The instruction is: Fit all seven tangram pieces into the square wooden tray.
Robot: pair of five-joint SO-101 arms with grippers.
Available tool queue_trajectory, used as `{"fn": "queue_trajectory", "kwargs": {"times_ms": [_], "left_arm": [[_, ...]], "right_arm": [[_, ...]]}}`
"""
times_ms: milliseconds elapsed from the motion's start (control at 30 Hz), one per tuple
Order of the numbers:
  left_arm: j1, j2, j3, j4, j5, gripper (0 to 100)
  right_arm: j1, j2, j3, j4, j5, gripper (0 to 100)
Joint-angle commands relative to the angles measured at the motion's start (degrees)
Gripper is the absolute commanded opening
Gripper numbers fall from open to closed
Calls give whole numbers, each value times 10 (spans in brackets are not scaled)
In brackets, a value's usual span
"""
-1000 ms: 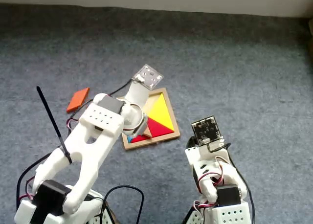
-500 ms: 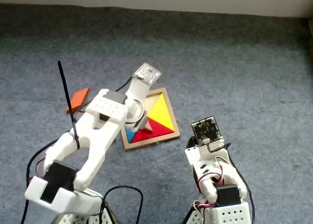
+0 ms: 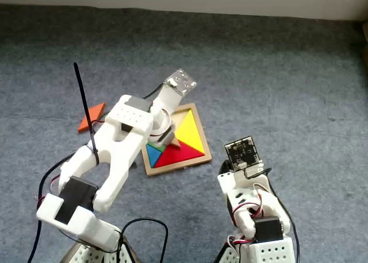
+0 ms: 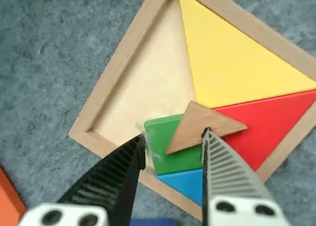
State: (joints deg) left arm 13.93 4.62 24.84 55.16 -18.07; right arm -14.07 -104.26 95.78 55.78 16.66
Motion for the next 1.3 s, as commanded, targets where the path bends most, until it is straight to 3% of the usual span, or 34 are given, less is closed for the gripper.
{"fn": "queue_trajectory", "kwargs": {"times_ms": [0,167,400,933,1267], "left_arm": [[-8,4,-3,5,-62,190],[-22,-6,-3,7,-58,190],[-20,-83,4,13,19,190],[-4,-92,17,59,21,242],[-80,-91,39,47,18,243]], "right_arm": [[7,-9,46,-1,7,6],[7,-9,46,-1,7,6],[7,-9,46,-1,7,6],[7,-9,46,-1,7,6],[7,-9,46,-1,7,6]]}}
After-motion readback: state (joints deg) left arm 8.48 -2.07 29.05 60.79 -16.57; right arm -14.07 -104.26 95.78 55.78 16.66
